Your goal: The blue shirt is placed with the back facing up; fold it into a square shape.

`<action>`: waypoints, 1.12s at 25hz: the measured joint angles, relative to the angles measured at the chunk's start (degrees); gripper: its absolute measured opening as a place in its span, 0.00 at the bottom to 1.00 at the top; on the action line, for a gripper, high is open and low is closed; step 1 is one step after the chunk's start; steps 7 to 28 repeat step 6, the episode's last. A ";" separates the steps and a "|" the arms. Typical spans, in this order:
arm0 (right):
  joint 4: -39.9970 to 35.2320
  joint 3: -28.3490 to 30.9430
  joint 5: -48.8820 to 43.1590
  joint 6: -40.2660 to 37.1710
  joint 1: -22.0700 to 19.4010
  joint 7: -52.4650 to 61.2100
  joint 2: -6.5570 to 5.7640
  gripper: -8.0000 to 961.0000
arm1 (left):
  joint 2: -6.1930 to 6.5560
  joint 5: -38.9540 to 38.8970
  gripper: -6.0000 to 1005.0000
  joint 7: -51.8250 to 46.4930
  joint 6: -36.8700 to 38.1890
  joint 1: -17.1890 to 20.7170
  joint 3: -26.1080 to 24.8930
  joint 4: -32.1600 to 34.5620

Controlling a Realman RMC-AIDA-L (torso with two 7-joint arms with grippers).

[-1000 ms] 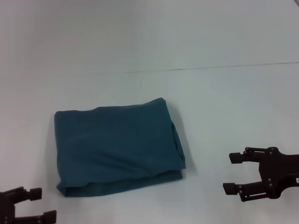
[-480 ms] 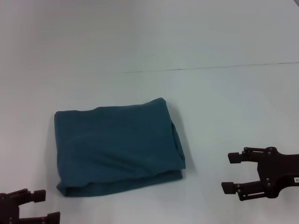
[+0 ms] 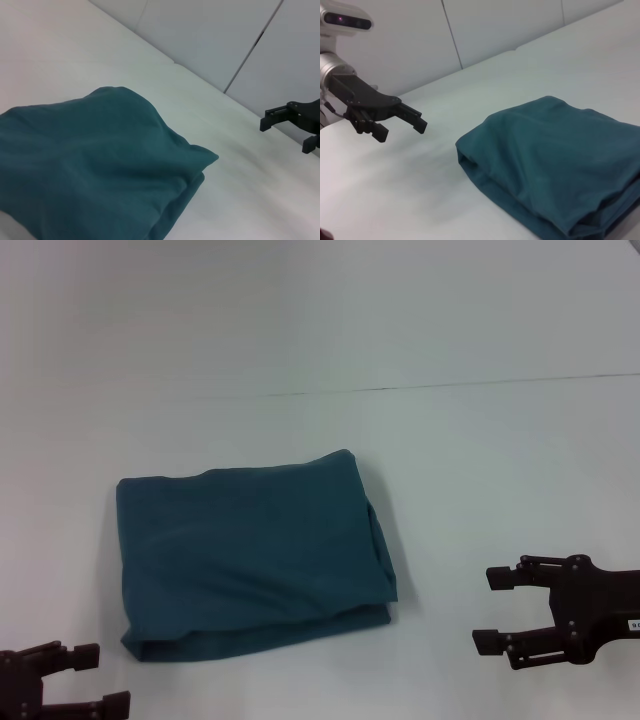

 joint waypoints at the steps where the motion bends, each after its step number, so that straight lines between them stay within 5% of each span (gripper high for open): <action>1: 0.00 -0.06 -0.01 0.00 0.00 0.05 0.00 0.98 | 0.00 0.00 0.94 0.00 0.00 0.00 0.00 0.03; 28: -0.01 -0.14 -0.03 0.02 0.00 0.13 0.00 0.98 | 0.05 0.00 0.94 -0.02 0.00 0.01 0.00 0.06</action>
